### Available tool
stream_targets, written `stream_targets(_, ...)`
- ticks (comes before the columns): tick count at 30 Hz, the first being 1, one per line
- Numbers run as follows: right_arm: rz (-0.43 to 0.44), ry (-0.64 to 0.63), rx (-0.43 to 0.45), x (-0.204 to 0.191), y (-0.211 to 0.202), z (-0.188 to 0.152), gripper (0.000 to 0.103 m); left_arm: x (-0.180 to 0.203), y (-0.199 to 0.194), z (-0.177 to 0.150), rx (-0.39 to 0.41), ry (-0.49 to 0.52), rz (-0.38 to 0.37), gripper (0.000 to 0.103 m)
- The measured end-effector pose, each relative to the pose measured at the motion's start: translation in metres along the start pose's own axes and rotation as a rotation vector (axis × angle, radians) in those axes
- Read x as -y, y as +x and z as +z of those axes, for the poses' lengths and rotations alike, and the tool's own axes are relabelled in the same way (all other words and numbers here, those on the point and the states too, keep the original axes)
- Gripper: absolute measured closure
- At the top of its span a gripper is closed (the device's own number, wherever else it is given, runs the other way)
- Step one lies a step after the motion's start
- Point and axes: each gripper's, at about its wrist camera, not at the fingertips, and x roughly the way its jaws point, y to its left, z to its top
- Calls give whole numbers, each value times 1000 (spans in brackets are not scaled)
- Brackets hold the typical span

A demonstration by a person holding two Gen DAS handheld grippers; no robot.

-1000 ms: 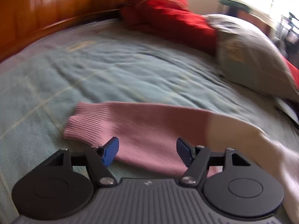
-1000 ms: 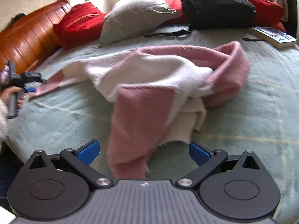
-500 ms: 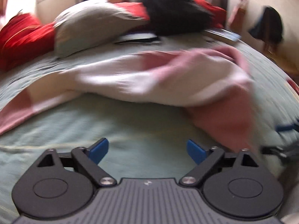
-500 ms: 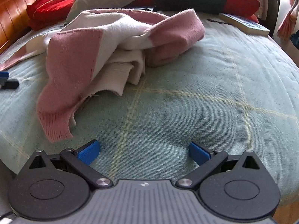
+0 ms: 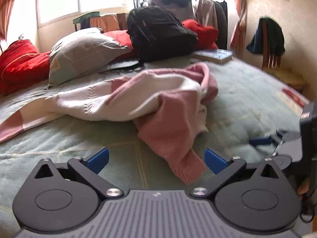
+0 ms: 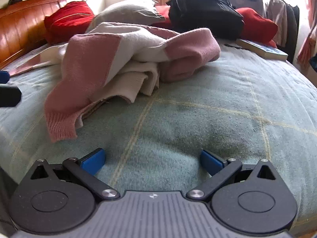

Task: Fold clothes
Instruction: 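Grasp the other pink-and-white sleeve cuff with the right gripper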

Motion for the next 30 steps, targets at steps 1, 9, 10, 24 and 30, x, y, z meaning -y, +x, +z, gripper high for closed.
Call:
stream_targets(1, 3, 3, -4, 2, -3, 0, 0, 5, -1, -1, -6, 24, 16, 1)
stream_targets(9, -41, 122, -10, 27, -29, 19, 0, 15, -2, -14, -39, 46, 51, 1)
stream_targets(10, -48, 141, -2, 31, -31, 27, 0, 16, -1, -16, -47, 44, 47, 1)
stream_targets(24, -167, 107, 24, 41, 9, 152, 0, -10, -6, -28, -67, -25, 3, 1)
stream_targets(30, -252, 121, -62, 45, 52, 166, 0, -21, -17, -24, -65, -15, -71, 1)
